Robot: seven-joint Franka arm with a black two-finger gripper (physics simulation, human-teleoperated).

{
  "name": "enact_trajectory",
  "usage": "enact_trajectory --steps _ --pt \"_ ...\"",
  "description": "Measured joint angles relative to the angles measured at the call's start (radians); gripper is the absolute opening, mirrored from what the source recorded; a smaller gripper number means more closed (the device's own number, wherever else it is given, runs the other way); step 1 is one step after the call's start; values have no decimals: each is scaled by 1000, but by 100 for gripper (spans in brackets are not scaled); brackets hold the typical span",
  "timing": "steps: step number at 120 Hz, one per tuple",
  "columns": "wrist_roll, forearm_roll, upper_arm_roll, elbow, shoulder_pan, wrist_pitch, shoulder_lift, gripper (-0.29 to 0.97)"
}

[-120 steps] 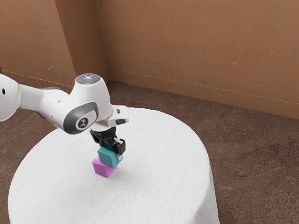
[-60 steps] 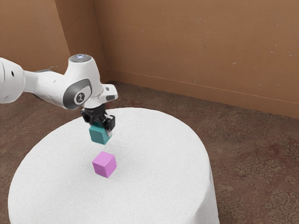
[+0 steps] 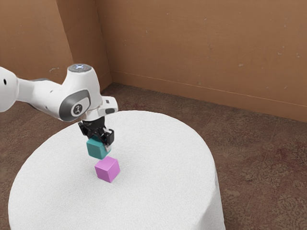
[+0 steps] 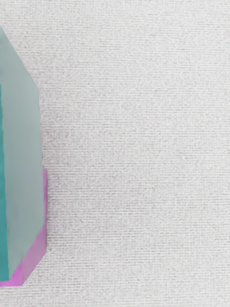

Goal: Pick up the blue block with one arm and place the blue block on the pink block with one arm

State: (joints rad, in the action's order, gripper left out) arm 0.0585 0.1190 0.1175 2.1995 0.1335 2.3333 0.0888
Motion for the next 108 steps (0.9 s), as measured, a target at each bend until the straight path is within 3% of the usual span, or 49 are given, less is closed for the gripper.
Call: enact_trajectory --steps 108 --pt "-3 -4 21 88 -39 51 -60 37"
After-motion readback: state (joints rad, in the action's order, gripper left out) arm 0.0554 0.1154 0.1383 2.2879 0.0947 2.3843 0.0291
